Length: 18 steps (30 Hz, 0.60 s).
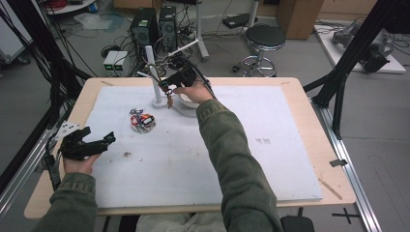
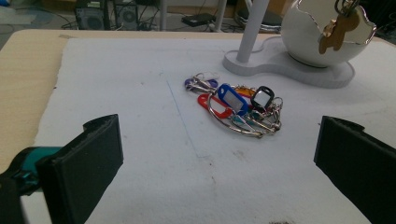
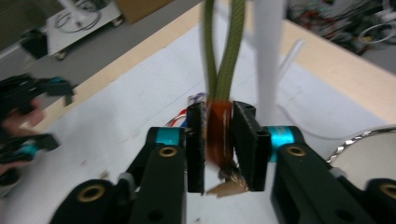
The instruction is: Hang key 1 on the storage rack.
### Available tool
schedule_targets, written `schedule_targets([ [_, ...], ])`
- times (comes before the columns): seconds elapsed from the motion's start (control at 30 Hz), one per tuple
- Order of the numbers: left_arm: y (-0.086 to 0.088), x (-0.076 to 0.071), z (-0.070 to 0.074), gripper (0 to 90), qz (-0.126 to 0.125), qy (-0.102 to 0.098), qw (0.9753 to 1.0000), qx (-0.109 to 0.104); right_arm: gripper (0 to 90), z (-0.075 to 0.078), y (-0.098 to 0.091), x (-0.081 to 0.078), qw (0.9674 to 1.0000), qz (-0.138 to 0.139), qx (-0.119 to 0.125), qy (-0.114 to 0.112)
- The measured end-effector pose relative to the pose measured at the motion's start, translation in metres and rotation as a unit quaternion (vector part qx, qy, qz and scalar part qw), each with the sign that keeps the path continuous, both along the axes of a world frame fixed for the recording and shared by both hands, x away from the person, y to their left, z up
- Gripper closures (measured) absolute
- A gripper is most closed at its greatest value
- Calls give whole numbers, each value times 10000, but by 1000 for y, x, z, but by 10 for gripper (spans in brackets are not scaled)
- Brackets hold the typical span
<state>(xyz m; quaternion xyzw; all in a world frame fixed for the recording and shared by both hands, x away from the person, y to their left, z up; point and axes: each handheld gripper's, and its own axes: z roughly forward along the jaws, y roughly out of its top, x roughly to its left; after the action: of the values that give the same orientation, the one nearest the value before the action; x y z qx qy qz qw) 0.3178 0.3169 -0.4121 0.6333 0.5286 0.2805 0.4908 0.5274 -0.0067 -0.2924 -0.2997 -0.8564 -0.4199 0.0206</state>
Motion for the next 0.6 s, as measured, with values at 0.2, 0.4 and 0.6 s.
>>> schedule_targets([
  [0.2,-1,-1,1,17,-22,6,10000,22,364,7,-4,-9,9993,239,-272,-88],
  [0.4,-1,-1,0,17,-20,16,10000,26,67,13,-12,-14,9992,-86,-391,67],
  [0.6,-1,0,0,17,-54,6,10000,11,8,15,-26,-23,9975,-259,-654,-41],
])
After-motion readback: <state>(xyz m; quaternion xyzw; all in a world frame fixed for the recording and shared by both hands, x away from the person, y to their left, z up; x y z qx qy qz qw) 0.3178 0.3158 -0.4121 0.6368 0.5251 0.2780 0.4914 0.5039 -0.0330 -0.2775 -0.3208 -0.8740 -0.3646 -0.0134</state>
